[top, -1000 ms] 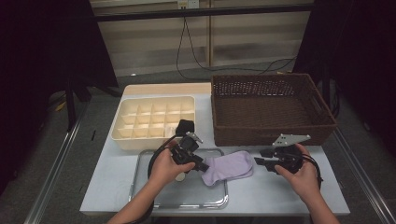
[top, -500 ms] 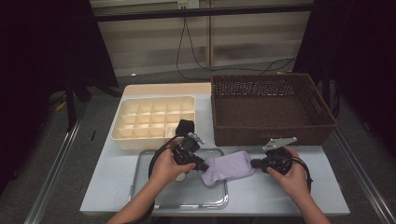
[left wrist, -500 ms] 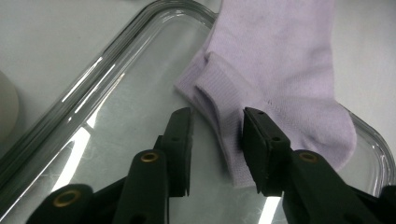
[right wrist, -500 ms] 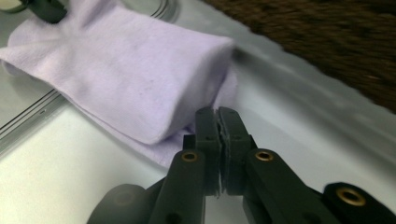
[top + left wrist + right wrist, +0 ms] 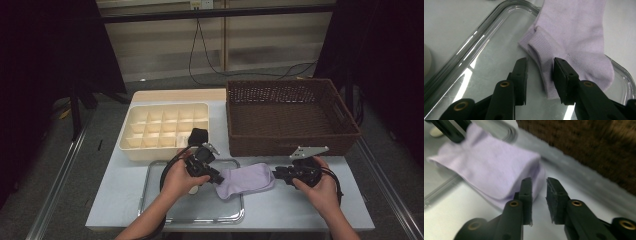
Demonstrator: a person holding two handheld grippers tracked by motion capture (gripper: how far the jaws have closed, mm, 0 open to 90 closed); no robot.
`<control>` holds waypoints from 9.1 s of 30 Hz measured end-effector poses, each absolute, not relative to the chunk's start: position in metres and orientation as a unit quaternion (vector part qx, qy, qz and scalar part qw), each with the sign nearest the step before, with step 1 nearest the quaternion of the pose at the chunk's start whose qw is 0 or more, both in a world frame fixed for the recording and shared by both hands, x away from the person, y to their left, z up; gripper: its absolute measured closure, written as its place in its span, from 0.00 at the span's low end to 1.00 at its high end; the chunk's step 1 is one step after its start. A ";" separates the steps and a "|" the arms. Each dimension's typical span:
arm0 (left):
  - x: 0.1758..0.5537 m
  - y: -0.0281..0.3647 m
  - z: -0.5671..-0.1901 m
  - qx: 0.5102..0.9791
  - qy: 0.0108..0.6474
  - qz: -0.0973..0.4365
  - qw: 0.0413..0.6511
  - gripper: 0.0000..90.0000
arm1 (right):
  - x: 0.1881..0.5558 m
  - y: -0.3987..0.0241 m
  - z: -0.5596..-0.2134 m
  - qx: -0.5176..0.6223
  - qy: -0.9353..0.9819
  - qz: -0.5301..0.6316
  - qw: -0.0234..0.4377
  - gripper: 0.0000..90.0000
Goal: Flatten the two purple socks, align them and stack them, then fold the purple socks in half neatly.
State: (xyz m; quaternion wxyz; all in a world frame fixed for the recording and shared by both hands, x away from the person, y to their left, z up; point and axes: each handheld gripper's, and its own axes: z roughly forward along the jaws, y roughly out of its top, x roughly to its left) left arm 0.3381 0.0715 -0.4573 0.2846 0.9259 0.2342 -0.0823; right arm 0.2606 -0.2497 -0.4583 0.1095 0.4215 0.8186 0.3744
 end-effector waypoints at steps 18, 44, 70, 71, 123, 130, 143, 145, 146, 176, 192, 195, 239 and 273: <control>0.340 0.082 -0.456 0.916 0.257 -0.083 0.296 0.55 | 0.271 -0.184 -0.459 0.335 0.857 0.383 0.082 1.00; 0.323 0.071 -0.461 0.913 0.253 -0.118 0.297 0.79 | 0.271 -0.167 -0.475 0.315 0.876 0.358 0.071 1.00; 0.333 0.056 -0.421 0.897 0.240 -0.193 0.316 0.94 | 0.268 -0.160 -0.475 0.305 0.876 0.369 0.056 1.00; 0.333 0.053 -0.419 0.898 0.237 -0.194 0.317 0.94 | 0.268 -0.160 -0.475 0.306 0.876 0.368 0.056 1.00; 0.339 -0.021 -0.434 0.925 0.201 -0.165 0.277 0.80 | 0.269 -0.215 -0.448 0.355 0.846 0.385 0.100 0.96; 0.337 -0.007 -0.424 0.922 0.200 -0.156 0.291 0.66 | 0.272 -0.210 -0.442 0.349 0.843 0.394 0.111 0.93; 0.337 0.027 -0.430 0.917 0.236 -0.141 0.289 0.58 | 0.274 -0.188 -0.437 0.324 0.853 0.396 0.108 0.90; 0.336 0.028 -0.436 0.916 0.244 -0.142 0.287 0.58 | 0.274 -0.185 -0.440 0.317 0.857 0.393 0.103 0.90; 0.336 0.028 -0.436 0.916 0.244 -0.142 0.287 0.58 | 0.274 -0.185 -0.440 0.317 0.857 0.393 0.103 0.90; 0.333 0.015 -0.447 0.904 0.257 -0.181 0.290 0.94 | 0.269 -0.187 -0.469 0.319 0.872 0.364 0.069 0.98; 0.331 0.014 -0.425 0.908 0.247 -0.182 0.285 0.96 | 0.270 -0.179 -0.469 0.320 0.863 0.389 0.036 0.96; 0.331 0.010 -0.427 0.910 0.242 -0.180 0.285 0.94 | 0.269 -0.186 -0.465 0.320 0.868 0.377 0.048 0.95; 0.329 0.008 -0.445 0.891 0.279 -0.173 0.313 0.52 | 0.272 -0.206 -0.459 0.350 0.853 0.378 0.086 0.96; 0.333 0.011 -0.436 0.891 0.278 -0.197 0.299 0.77 | 0.269 -0.221 -0.460 0.377 0.830 0.401 0.088 0.36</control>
